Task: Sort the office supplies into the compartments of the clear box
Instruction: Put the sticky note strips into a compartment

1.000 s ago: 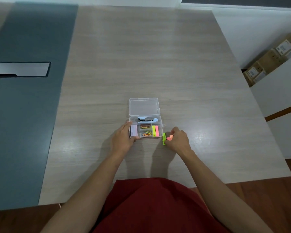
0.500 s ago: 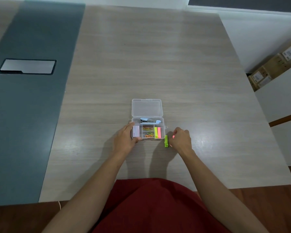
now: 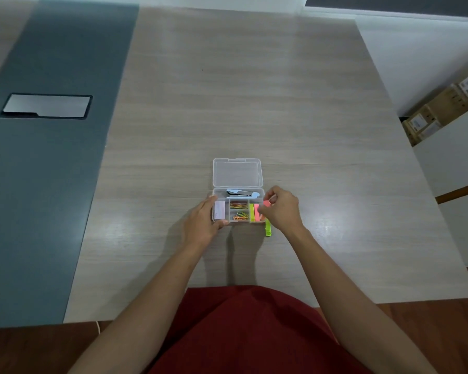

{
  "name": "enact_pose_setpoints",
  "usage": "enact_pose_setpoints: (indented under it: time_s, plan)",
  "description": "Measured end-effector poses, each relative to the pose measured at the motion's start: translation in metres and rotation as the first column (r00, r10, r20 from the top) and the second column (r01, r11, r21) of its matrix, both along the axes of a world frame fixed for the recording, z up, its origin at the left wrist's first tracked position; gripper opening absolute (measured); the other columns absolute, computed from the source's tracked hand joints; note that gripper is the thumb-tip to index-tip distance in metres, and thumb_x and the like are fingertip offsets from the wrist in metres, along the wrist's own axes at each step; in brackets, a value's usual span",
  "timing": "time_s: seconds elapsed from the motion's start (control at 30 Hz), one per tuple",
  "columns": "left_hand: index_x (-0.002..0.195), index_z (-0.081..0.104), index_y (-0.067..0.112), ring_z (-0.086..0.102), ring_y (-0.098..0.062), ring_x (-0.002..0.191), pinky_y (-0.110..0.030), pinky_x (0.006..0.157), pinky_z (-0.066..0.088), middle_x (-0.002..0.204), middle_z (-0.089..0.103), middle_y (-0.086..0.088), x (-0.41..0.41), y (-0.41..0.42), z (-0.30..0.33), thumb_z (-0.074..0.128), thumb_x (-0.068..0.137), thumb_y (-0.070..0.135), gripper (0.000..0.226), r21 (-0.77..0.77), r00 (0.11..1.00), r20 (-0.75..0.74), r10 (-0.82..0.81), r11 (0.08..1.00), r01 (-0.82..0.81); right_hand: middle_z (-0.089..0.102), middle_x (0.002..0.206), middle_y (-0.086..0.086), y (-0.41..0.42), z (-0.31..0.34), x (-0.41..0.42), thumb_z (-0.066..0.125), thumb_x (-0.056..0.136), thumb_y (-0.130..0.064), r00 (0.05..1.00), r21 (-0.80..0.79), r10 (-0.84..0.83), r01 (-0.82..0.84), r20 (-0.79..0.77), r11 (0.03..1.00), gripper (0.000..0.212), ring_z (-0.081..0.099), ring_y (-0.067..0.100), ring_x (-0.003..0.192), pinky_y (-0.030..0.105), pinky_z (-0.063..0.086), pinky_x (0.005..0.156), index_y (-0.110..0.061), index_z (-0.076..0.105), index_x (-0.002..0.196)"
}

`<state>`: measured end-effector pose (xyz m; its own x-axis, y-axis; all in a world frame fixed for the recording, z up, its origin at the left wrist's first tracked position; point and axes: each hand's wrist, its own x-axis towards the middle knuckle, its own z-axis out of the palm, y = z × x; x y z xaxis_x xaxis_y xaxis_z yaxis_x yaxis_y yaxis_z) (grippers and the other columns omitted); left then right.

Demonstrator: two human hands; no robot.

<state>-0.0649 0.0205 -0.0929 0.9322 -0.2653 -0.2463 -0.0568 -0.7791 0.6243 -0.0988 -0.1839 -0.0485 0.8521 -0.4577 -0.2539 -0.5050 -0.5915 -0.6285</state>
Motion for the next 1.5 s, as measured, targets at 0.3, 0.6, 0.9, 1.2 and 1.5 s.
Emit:
enact_pose_setpoints:
  time_s: [0.3, 0.6, 0.9, 1.2, 1.5]
  plan:
    - [0.137, 0.042, 0.023, 0.049, -0.026, 0.128, -0.041, 0.101, 0.044, 0.142, 0.051, -0.004, 0.000, 0.000, 0.002, 0.077, 0.073, 0.035, 0.075, -0.009, 1.000, 0.002, 0.004, 1.000, -0.004, 0.066, 0.091, 0.013, 0.007, -0.010, 0.008, 0.073, 0.079, -0.005, 1.000, -0.023, -0.004, 0.004, -0.025, 1.000, 0.013, 0.061, 0.011, 0.058, 0.009, 0.048, 0.045, -0.008, 0.068, 0.091]
    - [0.138, 0.041, 0.024, 0.049, -0.026, 0.128, -0.041, 0.100, 0.045, 0.143, 0.050, -0.003, 0.000, 0.000, 0.002, 0.076, 0.074, 0.035, 0.074, -0.004, 1.000, -0.002, 0.002, 1.000, -0.002, 0.071, 0.085, 0.010, 0.010, -0.015, 0.004, 0.078, 0.078, -0.012, 0.999, -0.038, 0.041, -0.043, -0.035, 0.998, 0.019, 0.067, 0.021, 0.076, 0.027, 0.054, 0.066, -0.009, 0.068, 0.094]
    - [0.138, 0.042, 0.024, 0.048, -0.024, 0.129, -0.039, 0.101, 0.043, 0.143, 0.050, -0.003, -0.001, -0.001, 0.003, 0.077, 0.074, 0.034, 0.074, -0.017, 1.000, -0.003, 0.012, 1.000, -0.012, 0.062, 0.100, 0.012, 0.005, -0.018, -0.002, 0.071, 0.078, -0.001, 0.986, -0.157, 0.157, -0.164, -0.061, 0.974, 0.023, 0.062, 0.024, 0.088, 0.033, 0.053, 0.076, -0.009, 0.072, 0.100]
    - [0.138, 0.041, 0.024, 0.048, -0.024, 0.129, -0.039, 0.100, 0.044, 0.143, 0.050, -0.003, 0.000, 0.000, 0.003, 0.077, 0.074, 0.034, 0.074, -0.014, 1.000, -0.010, 0.009, 1.000, -0.009, 0.063, 0.109, 0.008, 0.001, -0.015, -0.005, 0.068, 0.086, -0.014, 0.948, -0.288, 0.310, -0.318, -0.077, 0.903, 0.016, 0.053, 0.024, 0.104, 0.037, 0.050, 0.080, -0.012, 0.074, 0.100]
    - [0.137, 0.043, 0.024, 0.049, -0.024, 0.128, -0.038, 0.101, 0.044, 0.143, 0.050, -0.003, -0.001, 0.000, 0.003, 0.078, 0.073, 0.034, 0.074, -0.029, 1.000, -0.016, 0.022, 0.999, -0.023, 0.064, 0.092, 0.009, -0.002, -0.014, -0.017, 0.065, 0.085, -0.027, 0.988, -0.194, 0.115, -0.134, -0.108, 0.972, 0.021, 0.061, 0.026, 0.082, 0.035, 0.050, 0.063, -0.009, 0.059, 0.092]
